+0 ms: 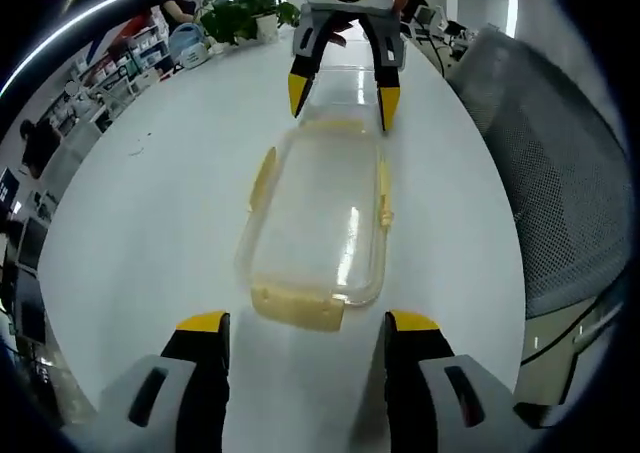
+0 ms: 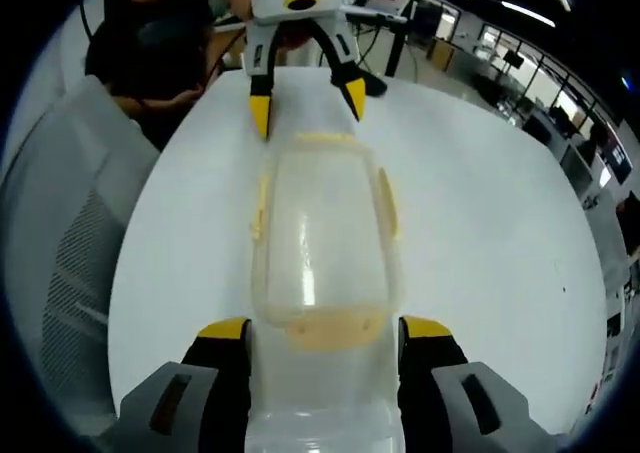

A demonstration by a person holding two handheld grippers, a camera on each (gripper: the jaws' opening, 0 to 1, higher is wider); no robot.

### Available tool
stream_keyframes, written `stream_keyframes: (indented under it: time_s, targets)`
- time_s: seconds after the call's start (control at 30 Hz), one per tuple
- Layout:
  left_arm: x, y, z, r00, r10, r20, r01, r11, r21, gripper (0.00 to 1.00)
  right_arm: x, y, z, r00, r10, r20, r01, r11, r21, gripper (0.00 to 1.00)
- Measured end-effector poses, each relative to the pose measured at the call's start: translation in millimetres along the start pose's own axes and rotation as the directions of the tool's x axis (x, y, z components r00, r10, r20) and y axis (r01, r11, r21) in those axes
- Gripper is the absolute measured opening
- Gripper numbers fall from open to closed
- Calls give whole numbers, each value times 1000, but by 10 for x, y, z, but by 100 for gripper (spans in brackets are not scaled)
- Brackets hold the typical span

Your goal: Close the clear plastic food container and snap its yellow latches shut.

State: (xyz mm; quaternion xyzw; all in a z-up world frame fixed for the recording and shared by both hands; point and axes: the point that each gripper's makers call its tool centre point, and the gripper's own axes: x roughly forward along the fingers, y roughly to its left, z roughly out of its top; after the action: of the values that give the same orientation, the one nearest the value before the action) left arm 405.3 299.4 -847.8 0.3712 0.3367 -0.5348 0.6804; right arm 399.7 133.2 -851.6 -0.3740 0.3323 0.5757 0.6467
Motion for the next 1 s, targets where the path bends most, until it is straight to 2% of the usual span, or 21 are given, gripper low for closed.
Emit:
stream_keyframes:
  time_s: [0.43, 0.67, 0.87, 1.0]
  targets:
    - [92, 18, -23, 999, -36, -34, 37, 999, 34, 60, 65, 11, -49, 999, 33, -19, -33, 999, -1, 57]
    - [135, 46, 29, 998, -61, -32, 62, 998, 28, 58, 95, 10, -51, 999, 49, -22, -49, 999, 7, 56]
    - [150, -23, 36, 992, -122, -31, 123, 991, 42, 51, 105, 11, -57, 998, 63, -19, -63, 998, 17, 55]
    - [163, -31, 35, 990, -138, -37, 140, 989, 49, 50, 104, 32, -68, 997, 79, -23, -79, 997, 25, 52]
